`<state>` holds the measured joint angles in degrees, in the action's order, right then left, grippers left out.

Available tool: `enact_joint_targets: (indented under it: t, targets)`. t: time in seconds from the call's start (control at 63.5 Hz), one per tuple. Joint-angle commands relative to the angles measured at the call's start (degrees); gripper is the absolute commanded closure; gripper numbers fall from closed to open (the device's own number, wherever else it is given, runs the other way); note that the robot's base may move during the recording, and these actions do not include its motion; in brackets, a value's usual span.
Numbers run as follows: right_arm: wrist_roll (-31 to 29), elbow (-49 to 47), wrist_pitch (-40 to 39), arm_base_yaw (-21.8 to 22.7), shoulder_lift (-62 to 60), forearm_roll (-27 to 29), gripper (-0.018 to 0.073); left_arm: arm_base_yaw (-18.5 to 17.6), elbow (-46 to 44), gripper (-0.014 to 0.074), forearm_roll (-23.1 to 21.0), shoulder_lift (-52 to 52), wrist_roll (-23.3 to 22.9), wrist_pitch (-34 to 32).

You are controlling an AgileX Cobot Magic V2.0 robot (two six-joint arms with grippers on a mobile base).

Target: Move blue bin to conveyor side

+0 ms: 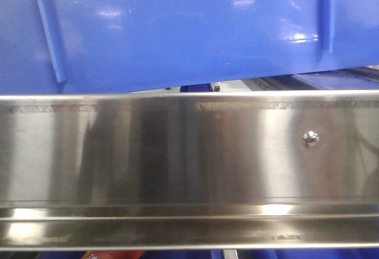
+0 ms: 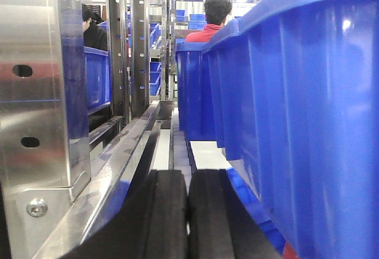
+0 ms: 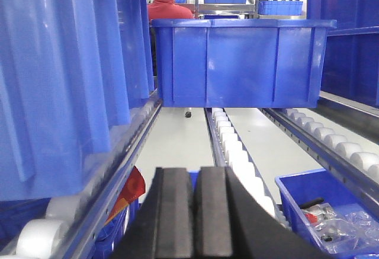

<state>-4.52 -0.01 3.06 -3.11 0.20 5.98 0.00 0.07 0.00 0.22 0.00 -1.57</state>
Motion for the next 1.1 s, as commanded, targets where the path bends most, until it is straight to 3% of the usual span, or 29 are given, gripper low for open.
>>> enact_joint_targets:
  t: [0.0, 0.898, 0.977, 1.087]
  targets:
    - [-0.4, 0.0, -0.9, 0.2, -0.2, 0.0, 0.0638, -0.3, -0.1, 0.0614, 0.3, -0.2, 0.0, -0.8]
    - [-0.4, 0.0, -1.0, 0.2, -0.2, 0.0, 0.0638, -0.3, -0.1, 0.0614, 0.3, -0.2, 0.0, -1.3]
    - [-0.4, 0.0, -2.7, 0.2, -0.2, 0.0, 0.0638, -0.3, -0.1, 0.0614, 0.3, -0.2, 0.0, -3.1]
    - [0.0, 0.0, -11.8, 0.2, -0.2, 0.3, 0.0638, -0.3, -0.1, 0.0614, 0.0, -0.2, 0.0, -10.9]
